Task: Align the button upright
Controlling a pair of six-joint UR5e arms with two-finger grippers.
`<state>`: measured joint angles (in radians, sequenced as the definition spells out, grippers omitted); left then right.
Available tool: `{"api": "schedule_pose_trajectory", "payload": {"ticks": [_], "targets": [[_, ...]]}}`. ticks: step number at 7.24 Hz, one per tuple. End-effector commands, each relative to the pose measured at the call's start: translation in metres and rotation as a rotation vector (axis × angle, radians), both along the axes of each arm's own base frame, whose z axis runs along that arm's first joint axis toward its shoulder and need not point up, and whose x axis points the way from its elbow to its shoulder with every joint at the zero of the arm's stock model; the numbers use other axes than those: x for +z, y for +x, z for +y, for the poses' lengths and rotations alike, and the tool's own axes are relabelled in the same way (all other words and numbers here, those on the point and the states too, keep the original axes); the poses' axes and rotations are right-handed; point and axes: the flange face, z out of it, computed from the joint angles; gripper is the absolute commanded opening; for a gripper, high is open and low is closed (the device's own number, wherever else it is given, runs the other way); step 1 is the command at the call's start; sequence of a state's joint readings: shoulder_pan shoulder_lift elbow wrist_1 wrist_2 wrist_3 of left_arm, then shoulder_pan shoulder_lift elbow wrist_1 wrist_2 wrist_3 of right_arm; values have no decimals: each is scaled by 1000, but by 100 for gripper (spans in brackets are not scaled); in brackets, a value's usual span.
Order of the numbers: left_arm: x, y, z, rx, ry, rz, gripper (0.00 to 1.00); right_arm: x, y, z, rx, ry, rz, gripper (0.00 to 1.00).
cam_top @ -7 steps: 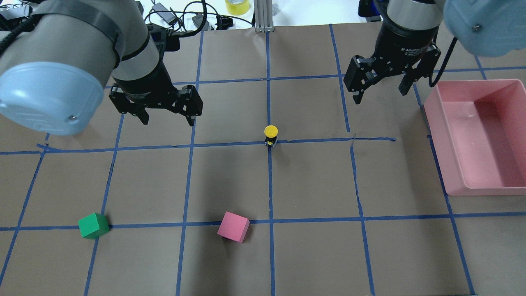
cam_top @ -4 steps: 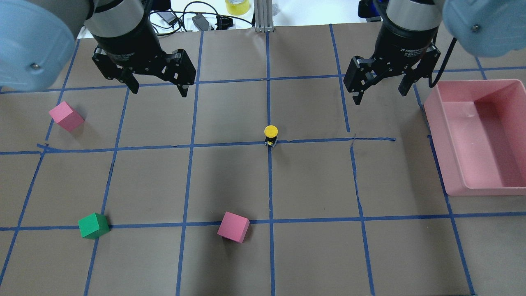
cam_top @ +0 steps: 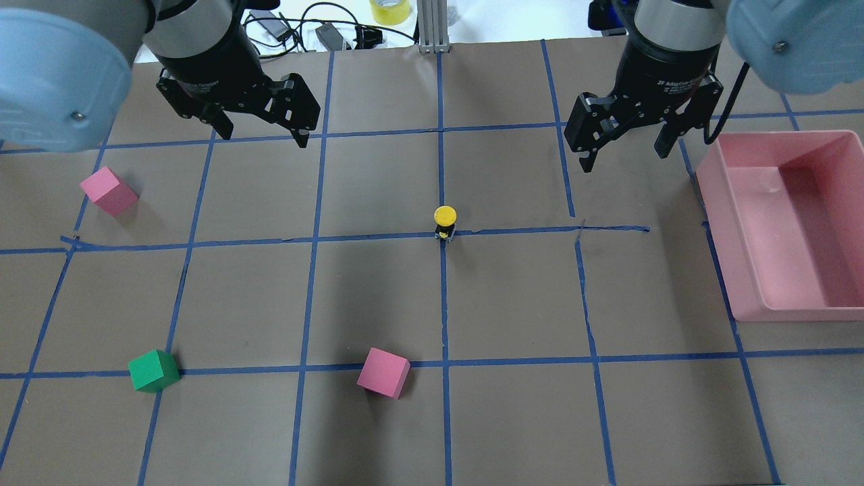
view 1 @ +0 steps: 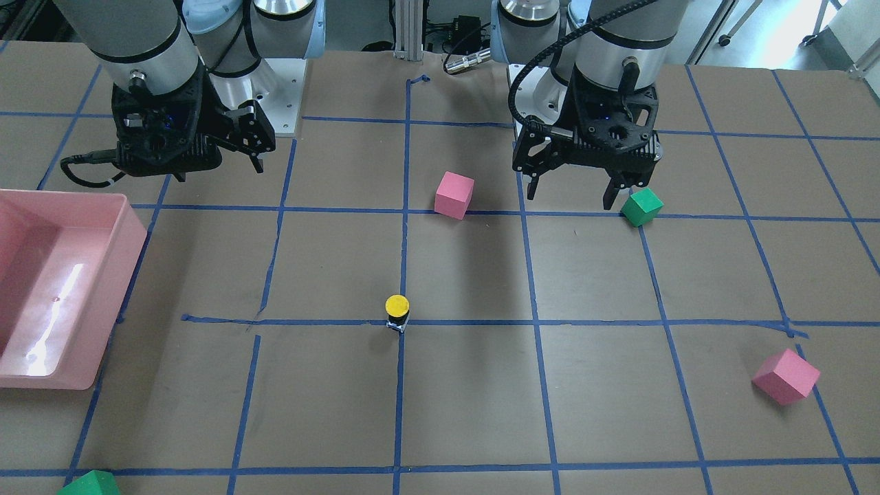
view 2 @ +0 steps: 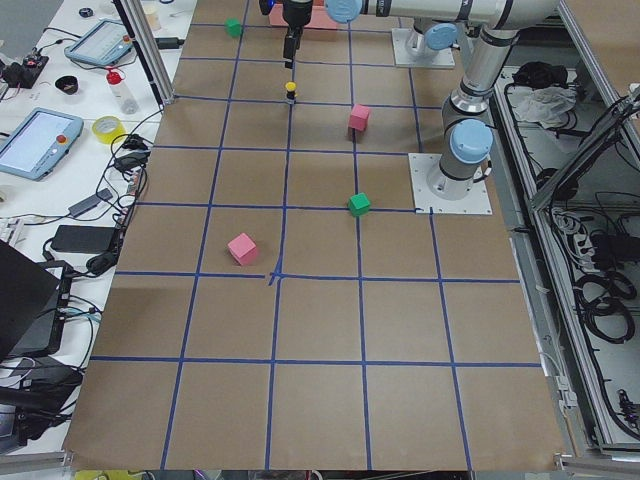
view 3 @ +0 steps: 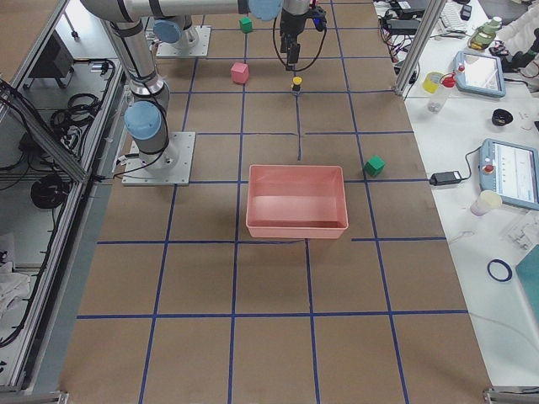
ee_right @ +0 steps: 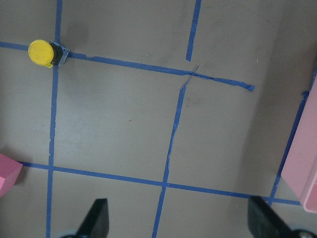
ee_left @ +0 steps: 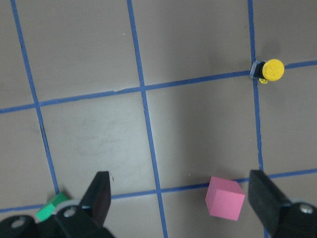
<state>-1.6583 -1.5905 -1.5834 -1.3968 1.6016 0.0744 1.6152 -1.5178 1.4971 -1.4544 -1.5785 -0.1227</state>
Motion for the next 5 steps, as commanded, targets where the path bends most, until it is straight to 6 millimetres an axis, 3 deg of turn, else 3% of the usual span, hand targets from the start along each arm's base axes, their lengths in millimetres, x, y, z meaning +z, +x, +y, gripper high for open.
{"api": "schedule_pose_trajectory", "payload": {"ticks": [1,2,5], "targets": [[-4,19,2,33,43,-8,100,0,0,0,0,1,0,100],[-3,36,0,68,57,-3,100,1,0,0,0,-2,0,100],[-2,34,0,81,59,33,100,0,0,0,0,1,1,100]]}}
